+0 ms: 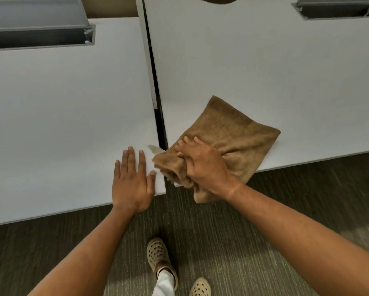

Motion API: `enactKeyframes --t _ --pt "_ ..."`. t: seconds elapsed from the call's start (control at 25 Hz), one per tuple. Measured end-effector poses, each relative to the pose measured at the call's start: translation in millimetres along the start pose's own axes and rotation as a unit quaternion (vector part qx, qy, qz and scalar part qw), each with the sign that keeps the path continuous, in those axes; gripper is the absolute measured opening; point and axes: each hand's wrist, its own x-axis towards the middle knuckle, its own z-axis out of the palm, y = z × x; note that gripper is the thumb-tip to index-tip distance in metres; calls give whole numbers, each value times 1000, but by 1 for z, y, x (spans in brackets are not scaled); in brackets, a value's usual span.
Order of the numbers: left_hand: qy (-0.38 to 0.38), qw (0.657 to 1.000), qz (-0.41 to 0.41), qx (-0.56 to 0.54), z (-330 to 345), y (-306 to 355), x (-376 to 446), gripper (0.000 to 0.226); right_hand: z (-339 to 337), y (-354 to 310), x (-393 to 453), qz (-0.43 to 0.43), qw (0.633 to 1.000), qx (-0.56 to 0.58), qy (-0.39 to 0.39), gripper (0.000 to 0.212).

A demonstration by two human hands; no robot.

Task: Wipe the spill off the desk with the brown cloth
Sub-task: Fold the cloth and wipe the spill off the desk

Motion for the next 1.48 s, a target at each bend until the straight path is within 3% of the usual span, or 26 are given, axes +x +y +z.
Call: enactKeyframes --t 0.16,0.24,0.36,0.48,0.84,1.08,1.24,1.36,1.48 --pt "1 1000 -4 -3 1 -1 2 72 -7 11 40 110 993 28 28 30" --pt "0 1000 -6 -2 1 -2 2 71 -9 13 36 91 995 34 14 34" --pt "5 1000 -5 -5 0 0 1 72 -11 16 8 12 995 -23 -91 55" --pt "4 1000 -7 -11 -1 1 1 72 -6 22 17 18 995 -61 -75 50" --pt "-7 1000 -7 -6 -3 -1 2 72 -4 44 87 256 961 -101 -16 47" --pt "-9 1000 -8 -15 -3 0 1 71 -53 121 19 454 882 -100 81 50" --pt "-10 1000 -6 -21 -5 1 1 72 -78 153 -19 519 838 -114 126 51" --pt "-7 1000 -10 -14 -4 3 1 71 -81 153 -8 512 845 -66 142 34" --pt "0 1000 -11 -14 -3 4 2 71 -60 129 35 437 890 -39 123 25"
